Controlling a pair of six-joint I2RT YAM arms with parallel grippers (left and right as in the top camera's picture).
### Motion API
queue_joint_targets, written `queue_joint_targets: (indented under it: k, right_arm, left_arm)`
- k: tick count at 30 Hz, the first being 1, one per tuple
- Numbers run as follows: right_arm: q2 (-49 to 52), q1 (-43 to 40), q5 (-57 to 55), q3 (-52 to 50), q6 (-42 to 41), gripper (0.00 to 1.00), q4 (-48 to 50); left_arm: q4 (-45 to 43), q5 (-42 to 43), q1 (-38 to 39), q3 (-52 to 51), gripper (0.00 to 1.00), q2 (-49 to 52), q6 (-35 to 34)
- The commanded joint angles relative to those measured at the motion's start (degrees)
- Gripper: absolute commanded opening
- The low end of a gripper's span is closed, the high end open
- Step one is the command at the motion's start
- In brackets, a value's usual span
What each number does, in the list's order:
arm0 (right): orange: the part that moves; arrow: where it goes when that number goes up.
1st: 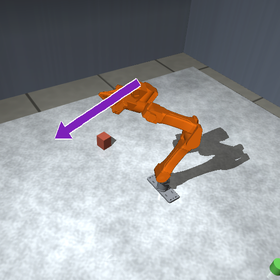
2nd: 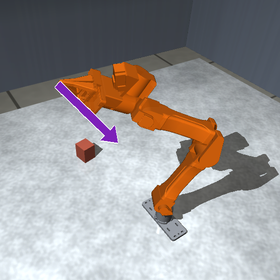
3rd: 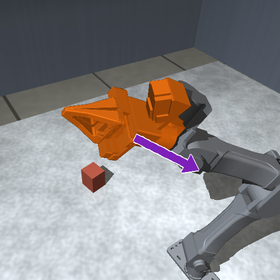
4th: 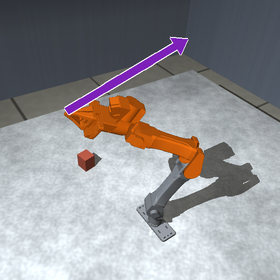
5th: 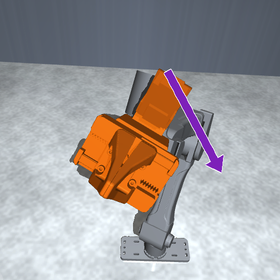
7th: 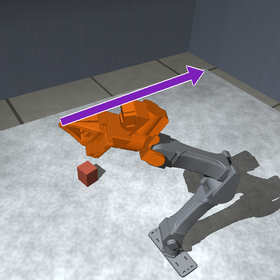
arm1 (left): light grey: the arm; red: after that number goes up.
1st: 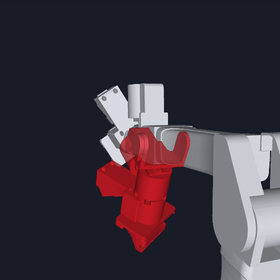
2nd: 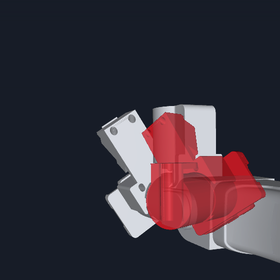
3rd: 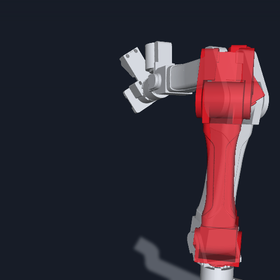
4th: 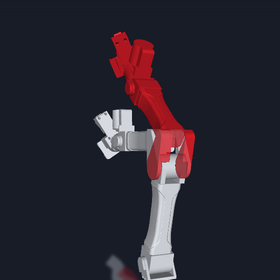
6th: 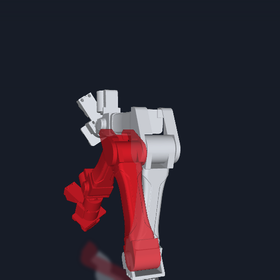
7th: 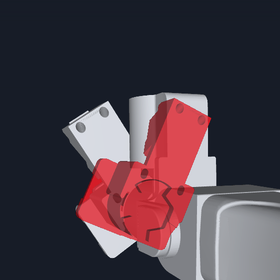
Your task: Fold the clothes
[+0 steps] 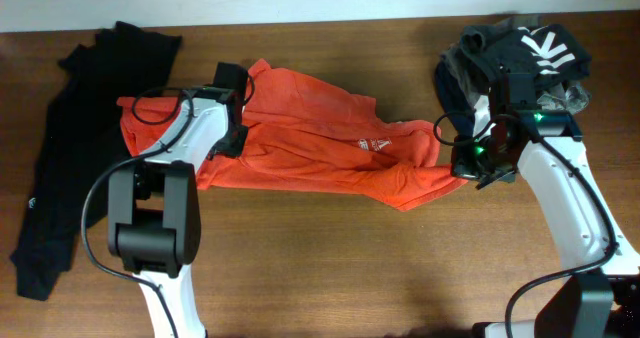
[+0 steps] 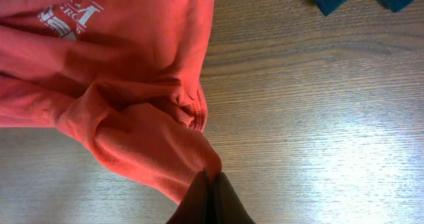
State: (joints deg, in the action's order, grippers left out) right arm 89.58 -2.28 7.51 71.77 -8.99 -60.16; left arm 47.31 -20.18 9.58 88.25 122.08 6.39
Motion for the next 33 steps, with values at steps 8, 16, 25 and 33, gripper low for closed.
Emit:
queue_joint_targets:
  k: [8,16,25,33]
  right_arm:
    - [0.0,-0.44,-0.7,-0.24,-0.02,0.04,0.0]
    - [0.0,-0.44,-0.72,-0.26,-0.02,0.04,0.2]
    - [-0.09,-0.42,0.52,6.29,1.14,0.04,-2.25]
    - [-0.09,-0.44,0.83,20.9,5.55,0.04,-13.33]
  left_arm:
    - [-0.68,-0.15,0.02,0.83,0.23,0.81,0.35]
    - [-0.76,-0.39,0.02,0.85,0.01,0.81,0.33]
    - [16.65,-2.97,0.02,14.34,0.01,0.26,-6.8]
    - [39.1,-2.56,0.02,40.98,0.01,0.02,-7.28]
